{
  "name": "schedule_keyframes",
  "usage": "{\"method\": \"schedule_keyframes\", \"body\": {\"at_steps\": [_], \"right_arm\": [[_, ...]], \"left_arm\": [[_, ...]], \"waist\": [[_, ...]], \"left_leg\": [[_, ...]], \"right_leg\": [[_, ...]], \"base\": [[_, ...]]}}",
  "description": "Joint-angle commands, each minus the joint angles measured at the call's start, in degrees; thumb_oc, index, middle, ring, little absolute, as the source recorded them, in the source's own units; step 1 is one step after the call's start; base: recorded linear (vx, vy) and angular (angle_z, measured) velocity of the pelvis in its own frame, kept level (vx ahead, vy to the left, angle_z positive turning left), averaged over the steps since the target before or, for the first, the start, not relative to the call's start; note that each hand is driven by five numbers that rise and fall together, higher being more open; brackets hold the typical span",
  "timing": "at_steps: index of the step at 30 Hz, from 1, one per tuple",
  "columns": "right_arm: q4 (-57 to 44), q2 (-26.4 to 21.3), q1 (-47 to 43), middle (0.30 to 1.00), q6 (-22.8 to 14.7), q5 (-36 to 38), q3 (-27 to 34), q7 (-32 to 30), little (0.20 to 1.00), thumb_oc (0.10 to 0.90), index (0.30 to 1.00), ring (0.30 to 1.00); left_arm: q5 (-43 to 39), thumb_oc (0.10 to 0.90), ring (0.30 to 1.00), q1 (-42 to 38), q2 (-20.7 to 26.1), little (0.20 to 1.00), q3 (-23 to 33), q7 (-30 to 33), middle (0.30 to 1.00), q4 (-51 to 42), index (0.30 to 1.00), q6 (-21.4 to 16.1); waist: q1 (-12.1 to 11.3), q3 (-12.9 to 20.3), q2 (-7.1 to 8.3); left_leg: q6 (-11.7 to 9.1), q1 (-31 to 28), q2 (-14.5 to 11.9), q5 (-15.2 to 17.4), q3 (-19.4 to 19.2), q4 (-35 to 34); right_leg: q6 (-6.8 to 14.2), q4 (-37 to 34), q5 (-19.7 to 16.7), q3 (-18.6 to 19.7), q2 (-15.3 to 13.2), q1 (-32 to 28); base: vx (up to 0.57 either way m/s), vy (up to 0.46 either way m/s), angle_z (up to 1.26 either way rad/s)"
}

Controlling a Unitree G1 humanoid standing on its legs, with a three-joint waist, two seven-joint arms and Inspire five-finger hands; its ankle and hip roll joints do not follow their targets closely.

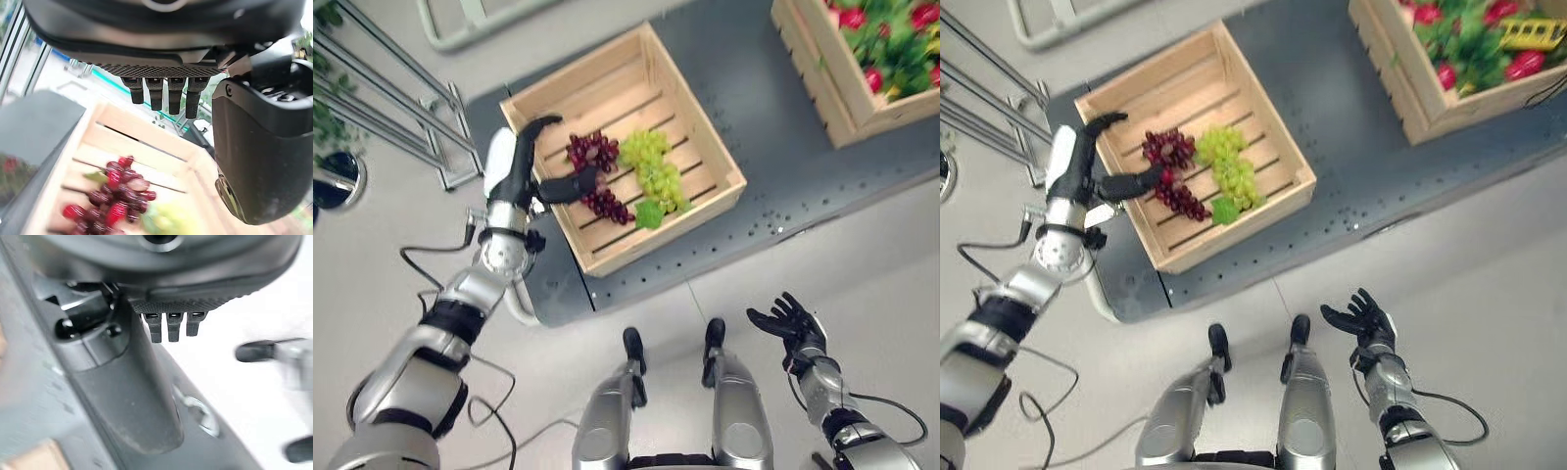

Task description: Pick up the fruits from the basket on one side to the basket on the other side

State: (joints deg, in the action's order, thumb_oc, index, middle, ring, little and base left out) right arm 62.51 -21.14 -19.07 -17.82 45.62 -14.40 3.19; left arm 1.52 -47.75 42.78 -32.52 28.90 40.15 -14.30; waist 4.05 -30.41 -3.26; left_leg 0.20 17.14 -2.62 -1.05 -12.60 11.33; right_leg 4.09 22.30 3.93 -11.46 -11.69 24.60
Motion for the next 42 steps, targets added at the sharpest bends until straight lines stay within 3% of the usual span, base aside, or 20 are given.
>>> {"method": "schedule_keyframes", "body": {"at_steps": [1, 5, 10, 14, 17, 20, 26, 30, 32, 34, 35, 36, 40, 42], "right_arm": [[-4.16, -1.62, 0.48, 0.900, -3.70, 2.06, 0.02, 0.21, 0.900, 0.800, 0.900, 0.900], [-5.69, -2.50, -0.79, 0.900, -3.86, 2.22, -0.45, -0.70, 0.900, 0.800, 0.900, 0.900], [-5.97, -4.25, -2.36, 0.900, -4.25, 3.35, 0.21, 0.06, 0.900, 0.800, 0.900, 0.900], [-7.27, -5.48, -3.88, 0.900, -5.05, 5.36, 0.07, 0.82, 0.900, 0.800, 0.900, 0.900], [-9.58, -5.88, -3.65, 0.900, -5.10, 5.85, 0.07, 1.11, 0.900, 0.800, 0.900, 0.900], [-11.75, -6.25, -4.01, 0.900, -4.78, 6.64, -0.32, 1.11, 0.900, 0.800, 0.900, 0.900], [-13.82, -5.69, -3.85, 0.900, -4.33, 6.75, -1.03, 0.32, 0.900, 0.800, 0.900, 0.900], [-13.73, -5.52, -3.03, 0.900, -4.66, 8.32, -1.03, 1.08, 0.900, 0.800, 0.900, 0.900], [-13.71, -5.55, -2.39, 0.900, -4.81, 8.37, -0.75, 1.46, 0.900, 0.800, 0.900, 0.900], [-13.94, -5.40, -1.77, 0.900, -5.28, 8.91, -0.77, 1.53, 0.900, 0.800, 0.900, 0.900], [-13.97, -5.40, -1.69, 0.900, -5.30, 9.00, -0.77, 1.57, 0.900, 0.800, 0.900, 0.900], [-14.10, -5.30, -1.25, 0.900, -5.39, 9.24, -0.70, 1.74, 0.900, 0.800, 0.900, 0.900], [-15.77, -4.80, -0.33, 0.900, -5.11, 9.40, -1.00, 0.51, 0.900, 0.800, 0.900, 0.900], [-16.69, -4.61, -0.08, 0.900, -4.86, 9.24, -1.42, -0.14, 0.900, 0.800, 0.900, 0.900]], "left_arm": [[9.45, 0.800, 0.900, -7.97, 5.72, 0.900, 0.35, 4.44, 0.900, -1.09, 0.900, 1.27], [18.15, 0.800, 0.900, -13.82, 9.31, 0.900, -4.99, 5.61, 0.900, -0.18, 0.900, 4.32], [29.95, 0.800, 0.900, -22.08, 12.87, 0.900, -13.87, 5.59, 0.900, -0.93, 0.900, 10.05], [40.06, 0.800, 0.900, -29.24, 15.54, 0.900, -21.84, 0.67, 0.900, -4.14, 0.900, 14.20], [45.19, 0.800, 0.900, -32.90, 16.75, 0.900, -25.05, -2.19, 0.900, -6.31, 0.900, 14.92], [49.82, 0.800, 0.900, -36.69, 17.33, 0.900, -28.28, -10.49, 0.900, -8.44, 0.900, 15.82], [56.28, 0.800, 0.900, -39.45, 17.15, 0.900, -31.59, -20.03, 0.900, -10.84, 0.900, 16.55], [56.69, 0.800, 0.900, -40.68, 17.06, 0.900, -32.65, -23.14, 0.900, -10.03, 0.900, 19.59], [56.36, 0.800, 0.900, -41.04, 17.47, 0.900, -32.89, -22.91, 0.900, -9.58, 0.900, 21.00], [55.02, 0.800, 0.900, -41.03, 17.73, 0.900, -32.29, -20.77, 0.900, -8.90, 0.900, 26.88], [54.54, 0.800, 0.900, -40.96, 17.84, 0.900, -32.08, -20.04, 0.900, -8.49, 0.900, 27.61], [52.03, 0.800, 0.900, -40.34, 18.12, 0.900, -30.57, -16.12, 0.900, -6.12, 0.900, 30.36], [49.77, 0.800, 0.900, -37.65, 18.49, 0.900, -26.37, -6.90, 0.900, -1.47, 0.900, 33.28], [50.72, 0.800, 0.900, -36.56, 18.47, 0.900, -24.93, -5.84, 0.900, -0.42, 0.900, 34.01]], "waist": [[1.19, 0.62, 0.96], [1.68, 0.62, 1.73], [2.09, 0.62, 1.26], [2.41, 0.62, 0.90], [2.44, 0.62, 0.78], [2.37, 0.62, 0.89], [2.26, 0.62, 1.61], [2.27, 0.62, 2.10], [2.17, 0.62, 2.20], [1.91, 0.62, 2.39], [1.85, 0.62, 2.42], [1.67, 0.62, 2.59], [1.32, 0.62, 3.09], [1.24, 0.62, 3.30]], "left_leg": [[-2.05, 7.53, -3.14, 7.08, 0.02, 13.95], [-1.47, 14.56, -4.58, 8.96, 0.00, 19.71], [-1.31, 20.18, -5.39, 10.77, 0.02, 24.22], [-1.05, 24.95, -5.29, 11.73, 0.37, 26.94], [-0.69, 27.22, -5.17, 12.04, 0.39, 27.95], [-0.41, 29.48, -5.15, 12.22, 0.61, 28.70], [-0.22, 32.22, -5.16, 12.74, 1.33, 30.11], [0.00, 33.67, -5.31, 12.90, 1.47, 30.89], [0.05, 33.70, -5.35, 12.95, 1.51, 31.01], [0.25, 33.90, -5.32, 12.81, 1.60, 30.93], [0.27, 33.91, -5.32, 12.80, 1.60, 30.94], [0.32, 33.88, -5.33, 12.82, 1.59, 31.08], [0.24, 33.41, -5.21, 12.78, 1.77, 30.99], [0.20, 33.13, -5.25, 12.76, 1.76, 30.85]], "right_leg": [[-2.61, 3.91, 2.72, 2.02, 1.39, 1.48], [-2.74, 8.23, 3.58, 2.90, 1.70, 7.93], [-2.74, 11.91, 4.28, 3.59, 1.24, 13.45], [-2.63, 13.89, 4.07, 4.35, 1.12, 18.40], [-2.47, 15.08, 3.87, 4.43, 0.74, 20.93], [-2.23, 16.02, 3.60, 4.04, 0.33, 23.39], [-1.70, 17.37, 3.37, 3.70, 0.17, 26.11], [-1.41, 17.45, 2.99, 3.42, 0.27, 27.30], [-1.23, 17.42, 2.83, 3.28, 0.21, 27.29], [-1.07, 17.18, 2.55, 3.13, 0.25, 27.38], [-1.07, 17.17, 2.52, 3.13, 0.24, 27.35], [-1.11, 17.25, 2.46, 3.11, 0.29, 27.29], [-1.18, 17.30, 2.47, 2.99, 0.47, 26.76], [-1.30, 17.35, 2.59, 2.93, 0.59, 26.51]], "base": [[-0.10, 0.052, 0.04], [-0.07, 0.038, 0.07], [-0.01, 0.066, 0.04], [0.02, 0.074, 0.02], [0.02, 0.036, 0.04], [0.00, 0.000, 0.00], [0.01, 0.005, 0.05], [0.01, 0.005, 0.00], [0.02, 0.006, 0.00], [0.00, 0.000, 0.00], [0.00, 0.000, 0.00], [0.00, 0.000, 0.00], [0.00, 0.000, 0.00], [0.00, 0.000, 0.00]]}}
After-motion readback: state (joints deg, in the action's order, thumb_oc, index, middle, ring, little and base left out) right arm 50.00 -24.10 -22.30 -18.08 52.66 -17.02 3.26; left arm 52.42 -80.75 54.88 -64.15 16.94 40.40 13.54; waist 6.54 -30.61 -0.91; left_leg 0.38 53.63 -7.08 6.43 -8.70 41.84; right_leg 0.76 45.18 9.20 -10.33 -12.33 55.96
